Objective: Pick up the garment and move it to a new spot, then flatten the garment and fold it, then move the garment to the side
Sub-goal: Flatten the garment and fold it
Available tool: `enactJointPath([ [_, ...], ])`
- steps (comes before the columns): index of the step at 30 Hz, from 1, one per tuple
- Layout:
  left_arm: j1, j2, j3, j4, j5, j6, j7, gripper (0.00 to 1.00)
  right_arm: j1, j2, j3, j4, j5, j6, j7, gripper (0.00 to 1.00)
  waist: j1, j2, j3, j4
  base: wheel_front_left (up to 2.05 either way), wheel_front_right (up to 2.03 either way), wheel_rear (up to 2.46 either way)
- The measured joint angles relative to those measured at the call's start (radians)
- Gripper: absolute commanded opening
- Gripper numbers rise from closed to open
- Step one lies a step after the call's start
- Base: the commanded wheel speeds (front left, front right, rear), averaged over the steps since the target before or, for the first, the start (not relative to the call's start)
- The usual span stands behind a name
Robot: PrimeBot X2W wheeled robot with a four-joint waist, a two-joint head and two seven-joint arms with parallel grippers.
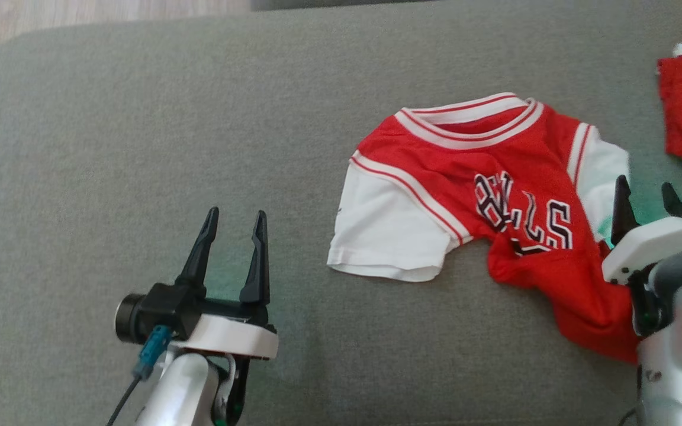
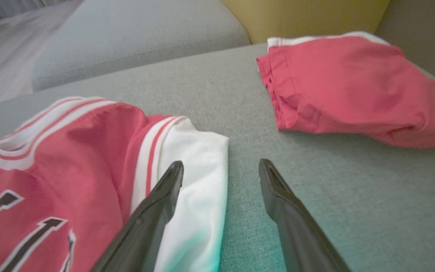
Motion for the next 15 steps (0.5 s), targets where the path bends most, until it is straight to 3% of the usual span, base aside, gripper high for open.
enactJointPath([
  [8,-0.026,0.0,-0.005,0.005,-0.002,-0.002,0.0,1.0,-0.101,0.0,-0.057,0.208,-0.017,0.0,0.049,1.0,0.0,0.0,0.047,0.04,0.0,0.0,0.0],
  [9,-0.03,0.0,-0.006,0.005,-0.002,-0.002,0.0,1.0,-0.114,-0.001,-0.069,0.22,-0.027,0.0,0.049,0.42,-0.0001,0.0,0.049,0.044,0.0,0.0,0.0],
  [10,-0.032,0.0,-0.007,0.005,-0.002,-0.002,0.0,1.0,-0.129,-0.001,-0.082,0.233,-0.035,0.0,0.047,0.0,-0.0002,0.0,0.051,0.048,0.0,0.0,0.0],
  [15,-0.045,0.0,-0.019,0.007,-0.003,-0.001,0.0,1.0,-0.171,-0.001,-0.121,0.261,-0.128,0.0,0.0,0.0,0.0,0.0,0.052,0.061,0.0,0.0,0.0],
])
